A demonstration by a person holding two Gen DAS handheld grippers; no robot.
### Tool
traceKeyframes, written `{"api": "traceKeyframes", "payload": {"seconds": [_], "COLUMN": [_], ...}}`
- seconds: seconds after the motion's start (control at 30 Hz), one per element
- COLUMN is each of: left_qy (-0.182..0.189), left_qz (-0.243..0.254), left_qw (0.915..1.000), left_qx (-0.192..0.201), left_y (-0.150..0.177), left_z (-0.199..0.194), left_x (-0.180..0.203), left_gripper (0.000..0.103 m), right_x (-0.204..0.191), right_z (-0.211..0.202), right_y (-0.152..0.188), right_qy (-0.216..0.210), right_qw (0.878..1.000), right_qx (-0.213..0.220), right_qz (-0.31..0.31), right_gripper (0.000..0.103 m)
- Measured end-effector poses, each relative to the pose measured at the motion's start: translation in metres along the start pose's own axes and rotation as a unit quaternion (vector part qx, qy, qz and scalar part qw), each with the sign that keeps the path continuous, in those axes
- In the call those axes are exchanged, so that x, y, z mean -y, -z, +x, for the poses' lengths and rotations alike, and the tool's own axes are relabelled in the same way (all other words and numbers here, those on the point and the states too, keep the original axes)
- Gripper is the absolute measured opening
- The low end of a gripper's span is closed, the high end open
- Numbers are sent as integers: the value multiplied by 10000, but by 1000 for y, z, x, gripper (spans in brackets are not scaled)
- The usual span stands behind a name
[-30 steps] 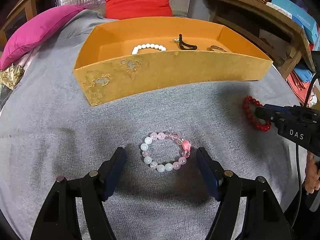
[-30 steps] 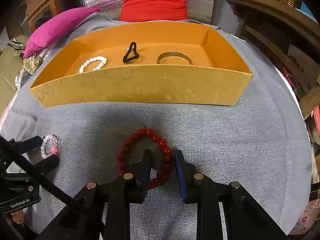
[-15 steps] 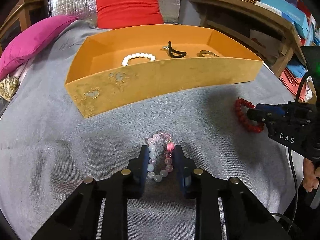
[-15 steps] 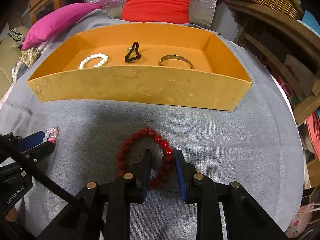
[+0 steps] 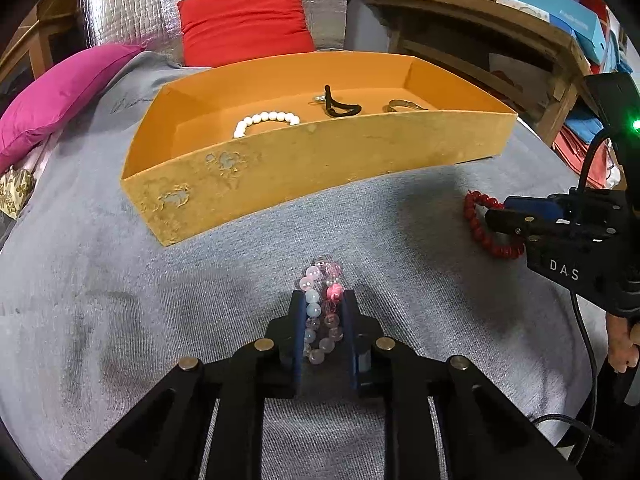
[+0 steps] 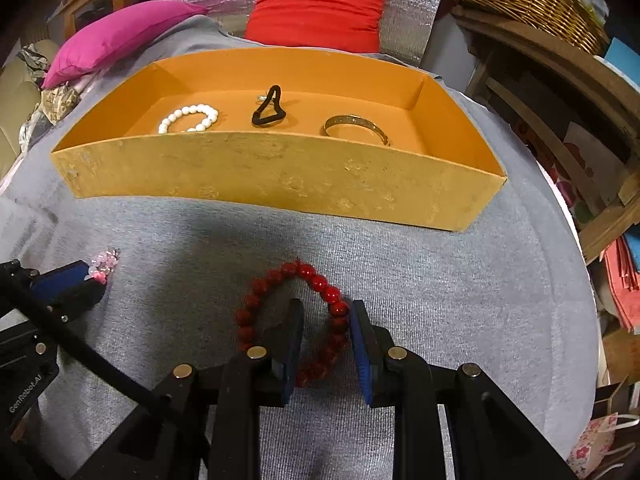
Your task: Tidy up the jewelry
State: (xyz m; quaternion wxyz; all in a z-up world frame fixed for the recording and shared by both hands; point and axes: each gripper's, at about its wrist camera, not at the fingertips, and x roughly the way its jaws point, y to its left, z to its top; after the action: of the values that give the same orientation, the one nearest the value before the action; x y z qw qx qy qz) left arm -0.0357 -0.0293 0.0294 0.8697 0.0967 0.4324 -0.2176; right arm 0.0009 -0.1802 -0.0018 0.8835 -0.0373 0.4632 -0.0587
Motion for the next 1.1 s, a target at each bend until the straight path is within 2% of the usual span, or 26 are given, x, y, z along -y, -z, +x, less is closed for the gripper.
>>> {"api": "traceKeyframes", "payload": {"seconds": [0.5,0.87,0.93,1.07,1.1], "left_qy": [-3,41,62,79,59], "left_qz": [34,-203,-246,-378,-415], "left_qw": [10000,9998,9997,9992,9991], "left_qx": [34,-15,-25,-48,-51], "left_y": [0,-1,-1,2,3], "left_z": [-1,-3,-4,-5,-5], "left_x": [0,-12,-15,-23,-25], "left_gripper": [15,15,18,45,49], "right_x": [0,3,4,9,11], "right_z": [0,2,3,3,3], "right_y": [0,0,0,0,1], "right_qy": [41,-19,-71,-208,-244], "right_qw": [10000,10000,10000,9997,9996], "right_qx": [12,-9,-21,-53,-58], "right_qz": [-53,-14,18,132,148], "right_gripper": [27,27,27,27,27]}}
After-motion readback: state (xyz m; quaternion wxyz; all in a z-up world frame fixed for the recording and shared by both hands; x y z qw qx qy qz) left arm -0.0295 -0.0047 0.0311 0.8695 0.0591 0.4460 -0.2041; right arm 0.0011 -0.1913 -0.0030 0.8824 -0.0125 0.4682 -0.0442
